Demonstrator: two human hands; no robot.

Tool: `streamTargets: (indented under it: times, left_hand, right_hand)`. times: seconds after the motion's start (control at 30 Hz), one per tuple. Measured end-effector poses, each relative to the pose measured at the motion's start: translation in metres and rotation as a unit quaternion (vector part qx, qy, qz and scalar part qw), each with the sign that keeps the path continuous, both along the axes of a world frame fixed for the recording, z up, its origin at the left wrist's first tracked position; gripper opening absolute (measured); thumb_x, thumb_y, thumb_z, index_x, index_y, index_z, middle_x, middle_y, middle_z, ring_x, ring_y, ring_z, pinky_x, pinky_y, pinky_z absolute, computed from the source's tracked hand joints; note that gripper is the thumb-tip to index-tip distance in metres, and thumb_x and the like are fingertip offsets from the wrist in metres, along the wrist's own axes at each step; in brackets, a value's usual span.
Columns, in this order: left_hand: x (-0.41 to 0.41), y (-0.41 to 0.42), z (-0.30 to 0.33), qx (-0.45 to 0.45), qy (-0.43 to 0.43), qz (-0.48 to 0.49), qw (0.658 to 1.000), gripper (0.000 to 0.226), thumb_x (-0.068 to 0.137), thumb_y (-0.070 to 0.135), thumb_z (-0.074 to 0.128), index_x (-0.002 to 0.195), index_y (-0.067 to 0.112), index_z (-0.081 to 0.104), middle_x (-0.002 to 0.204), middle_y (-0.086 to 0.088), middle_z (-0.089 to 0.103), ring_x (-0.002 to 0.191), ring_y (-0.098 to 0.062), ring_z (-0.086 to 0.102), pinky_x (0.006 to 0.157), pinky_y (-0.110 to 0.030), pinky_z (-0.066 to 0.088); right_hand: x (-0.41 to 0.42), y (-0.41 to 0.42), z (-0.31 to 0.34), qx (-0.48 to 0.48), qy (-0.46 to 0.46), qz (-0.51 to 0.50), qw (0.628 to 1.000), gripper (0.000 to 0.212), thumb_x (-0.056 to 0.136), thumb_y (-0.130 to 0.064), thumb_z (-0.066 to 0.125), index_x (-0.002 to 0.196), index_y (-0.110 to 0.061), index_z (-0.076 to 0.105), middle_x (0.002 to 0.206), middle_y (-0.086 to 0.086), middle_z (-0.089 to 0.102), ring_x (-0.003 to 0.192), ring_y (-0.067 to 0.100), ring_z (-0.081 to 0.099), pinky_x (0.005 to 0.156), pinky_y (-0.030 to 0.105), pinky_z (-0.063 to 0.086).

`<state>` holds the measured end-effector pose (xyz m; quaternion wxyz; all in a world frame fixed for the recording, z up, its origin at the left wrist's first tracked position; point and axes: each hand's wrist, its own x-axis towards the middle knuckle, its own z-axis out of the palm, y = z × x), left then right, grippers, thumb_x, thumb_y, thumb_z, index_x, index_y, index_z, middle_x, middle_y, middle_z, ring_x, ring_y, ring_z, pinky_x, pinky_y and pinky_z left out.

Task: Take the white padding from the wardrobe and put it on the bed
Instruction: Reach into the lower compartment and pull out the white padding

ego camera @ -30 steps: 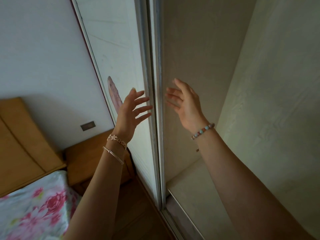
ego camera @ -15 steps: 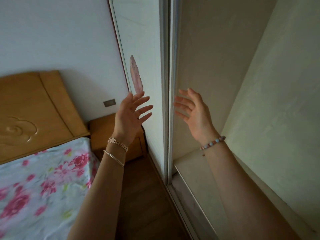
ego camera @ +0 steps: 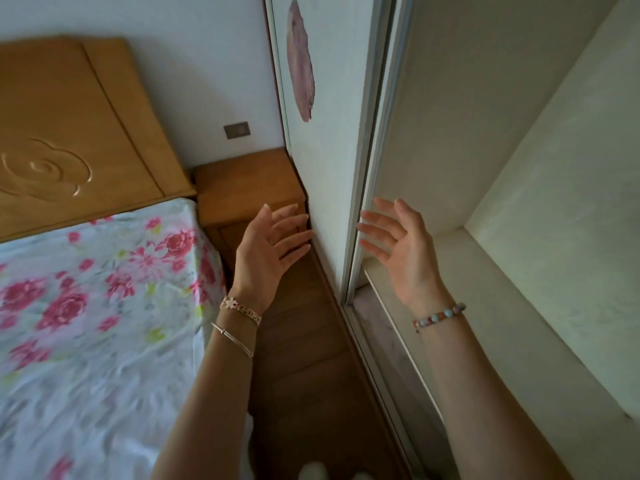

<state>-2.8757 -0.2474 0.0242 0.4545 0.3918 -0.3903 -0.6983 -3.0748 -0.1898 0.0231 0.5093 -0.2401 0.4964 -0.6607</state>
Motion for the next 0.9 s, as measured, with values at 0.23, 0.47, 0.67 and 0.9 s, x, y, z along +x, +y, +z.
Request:
streamTargets:
  times: [0.23, 0.47, 0.67, 0.9]
  left_hand:
    - [0.014, -0.029, -0.078, 0.001, -0.002, 0.008, 1.0, 0.051, 0.087, 0.054, 0.048, 0.115, 0.017, 0.069, 0.117, -0.006, 0.074, 0.113, -0.032, 0.069, 0.097, -0.047, 0.053]
    - [0.002, -0.047, -0.231, -0.006, 0.0, -0.004, 1.0, 0.052, 0.086, 0.053, 0.047, 0.117, 0.017, 0.068, 0.117, -0.005, 0.074, 0.113, -0.033, 0.068, 0.099, -0.048, 0.051]
    - [-0.009, -0.063, -0.376, -0.009, -0.009, -0.006, 1.0, 0.053, 0.086, 0.053, 0.045, 0.118, 0.017, 0.067, 0.113, -0.003, 0.076, 0.11, -0.033, 0.069, 0.099, -0.049, 0.051]
    - [-0.023, -0.067, -0.534, 0.008, 0.027, -0.02, 0.999, 0.058, 0.085, 0.058, 0.047, 0.118, 0.016, 0.068, 0.114, -0.007, 0.075, 0.109, -0.036, 0.069, 0.09, -0.044, 0.056]
  right_hand:
    - [0.005, -0.028, -0.086, 0.001, 0.017, 0.018, 1.0, 0.047, 0.074, -0.058, 0.067, 0.105, -0.025, 0.075, 0.105, 0.003, 0.076, 0.099, 0.018, 0.071, 0.086, 0.04, 0.052]
    - [0.003, -0.051, -0.236, -0.013, 0.022, 0.023, 0.999, 0.045, 0.075, -0.055, 0.067, 0.108, -0.026, 0.075, 0.105, 0.002, 0.076, 0.1, 0.019, 0.07, 0.088, 0.04, 0.052]
    - [-0.005, -0.065, -0.377, -0.022, 0.021, 0.009, 0.999, 0.047, 0.074, -0.055, 0.066, 0.108, -0.024, 0.077, 0.108, 0.007, 0.075, 0.102, 0.022, 0.07, 0.088, 0.04, 0.052]
    - [-0.013, -0.068, -0.527, -0.024, 0.037, 0.006, 0.999, 0.049, 0.073, -0.05, 0.066, 0.111, -0.021, 0.073, 0.107, 0.008, 0.075, 0.099, 0.022, 0.07, 0.09, 0.039, 0.054]
